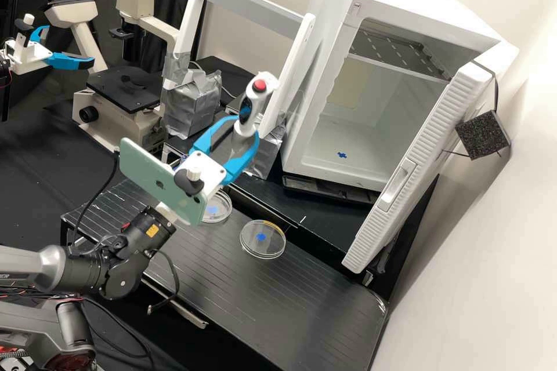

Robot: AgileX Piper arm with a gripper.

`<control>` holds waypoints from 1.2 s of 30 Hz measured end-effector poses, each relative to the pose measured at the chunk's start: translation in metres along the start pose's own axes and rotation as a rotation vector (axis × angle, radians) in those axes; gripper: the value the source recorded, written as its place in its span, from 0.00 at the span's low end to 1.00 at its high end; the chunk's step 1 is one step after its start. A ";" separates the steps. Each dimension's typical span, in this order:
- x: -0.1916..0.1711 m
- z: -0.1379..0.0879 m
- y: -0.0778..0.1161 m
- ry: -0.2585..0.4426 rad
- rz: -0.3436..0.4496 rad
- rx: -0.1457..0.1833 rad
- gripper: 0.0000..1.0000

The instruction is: Use the pipette

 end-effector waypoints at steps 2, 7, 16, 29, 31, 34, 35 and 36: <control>0.009 -0.010 0.000 0.059 -0.026 0.009 0.00; 0.039 -0.047 -0.005 0.204 -0.162 0.003 0.00; 0.099 -0.093 -0.027 0.251 -0.417 -0.061 0.00; 0.186 -0.107 -0.037 -0.002 -0.465 -0.147 0.00; 0.195 -0.111 -0.038 -0.020 -0.463 -0.151 0.00; 0.205 -0.113 -0.042 -0.048 -0.471 -0.154 0.00; 0.209 -0.114 -0.044 -0.058 -0.473 -0.155 0.00; 0.213 -0.115 -0.046 -0.070 -0.478 -0.156 0.00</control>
